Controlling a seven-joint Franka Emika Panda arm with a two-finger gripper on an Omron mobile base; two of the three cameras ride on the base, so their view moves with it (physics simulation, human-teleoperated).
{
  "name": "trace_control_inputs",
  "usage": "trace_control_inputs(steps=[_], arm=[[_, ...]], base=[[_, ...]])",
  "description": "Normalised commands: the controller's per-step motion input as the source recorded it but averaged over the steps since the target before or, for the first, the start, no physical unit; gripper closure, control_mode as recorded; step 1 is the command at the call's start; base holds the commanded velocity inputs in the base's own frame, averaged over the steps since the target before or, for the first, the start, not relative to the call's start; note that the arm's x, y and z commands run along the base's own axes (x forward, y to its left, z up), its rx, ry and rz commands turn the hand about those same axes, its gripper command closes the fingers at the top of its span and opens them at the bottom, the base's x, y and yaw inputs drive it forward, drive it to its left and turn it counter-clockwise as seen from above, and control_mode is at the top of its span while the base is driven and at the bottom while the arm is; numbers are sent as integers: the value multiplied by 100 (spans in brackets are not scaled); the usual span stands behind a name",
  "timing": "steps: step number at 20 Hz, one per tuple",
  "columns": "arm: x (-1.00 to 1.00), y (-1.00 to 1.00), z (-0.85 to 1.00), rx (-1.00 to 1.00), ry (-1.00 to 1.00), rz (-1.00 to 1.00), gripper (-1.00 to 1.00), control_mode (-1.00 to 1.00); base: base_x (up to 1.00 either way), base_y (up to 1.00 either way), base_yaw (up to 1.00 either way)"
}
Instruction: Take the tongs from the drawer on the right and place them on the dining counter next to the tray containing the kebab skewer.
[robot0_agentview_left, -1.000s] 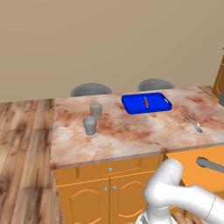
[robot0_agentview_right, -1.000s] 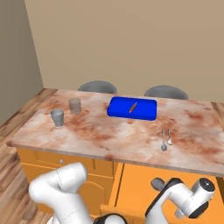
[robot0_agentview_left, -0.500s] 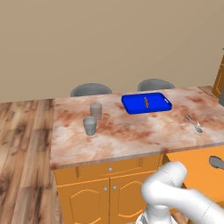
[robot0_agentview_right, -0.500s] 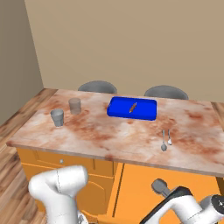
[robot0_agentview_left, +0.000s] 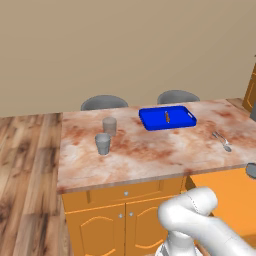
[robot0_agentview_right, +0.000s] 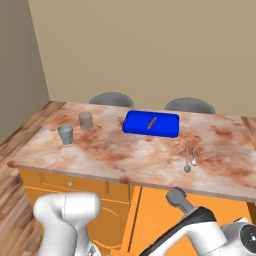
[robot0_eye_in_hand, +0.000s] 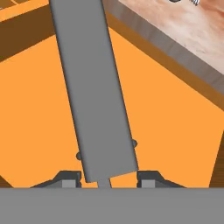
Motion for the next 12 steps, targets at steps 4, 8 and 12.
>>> trace_control_inputs(steps=[4,8,12], arm=[[-4,81,100,0,0,-13,100,-100],[0,90,100,0,0,-16,100,-100],[0,100,100,0,0,-11,100,-100]], base=[[0,0,0],[0,0,0],[0,0,0]])
